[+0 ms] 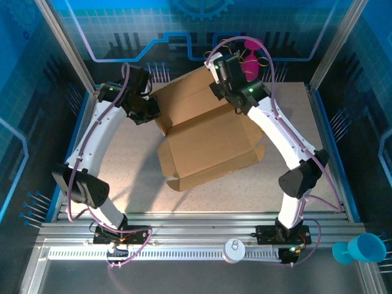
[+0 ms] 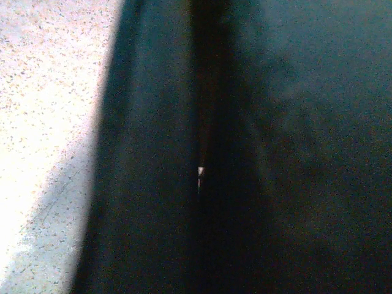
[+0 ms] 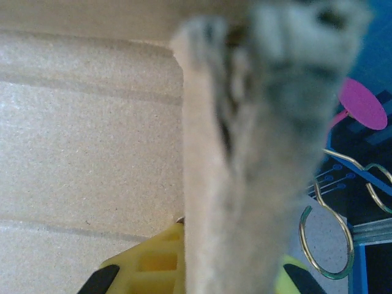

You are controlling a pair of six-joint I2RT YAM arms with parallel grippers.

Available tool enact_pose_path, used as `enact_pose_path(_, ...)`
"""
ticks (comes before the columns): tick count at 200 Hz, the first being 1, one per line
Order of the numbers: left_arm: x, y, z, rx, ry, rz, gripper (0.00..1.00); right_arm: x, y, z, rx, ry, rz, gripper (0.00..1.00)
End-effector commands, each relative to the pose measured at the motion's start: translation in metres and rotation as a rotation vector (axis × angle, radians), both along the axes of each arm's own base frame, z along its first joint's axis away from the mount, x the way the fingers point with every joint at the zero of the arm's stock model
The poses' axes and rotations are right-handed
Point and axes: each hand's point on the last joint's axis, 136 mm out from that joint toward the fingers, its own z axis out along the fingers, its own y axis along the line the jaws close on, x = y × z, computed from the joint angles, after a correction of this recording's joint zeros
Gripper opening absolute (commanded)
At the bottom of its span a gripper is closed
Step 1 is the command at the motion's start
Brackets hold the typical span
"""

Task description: Fold the paper box

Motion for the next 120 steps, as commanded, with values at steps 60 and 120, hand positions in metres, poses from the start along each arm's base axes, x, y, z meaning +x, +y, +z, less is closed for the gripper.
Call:
enact_pose_path(60, 0.0, -0.011, 0.02, -0.051, -0.008, -0.039, 0.0, -0.005, -0.027, -0.019, -0.174, 0.062, -0.198, 0.0)
enact_pose_path(120, -0.001, -0.009, 0.024, -0.028, 0.008, -0.06, 0.0, -0.008, -0.03, -0.023, -0.067, 0.146, -0.131, 0.01)
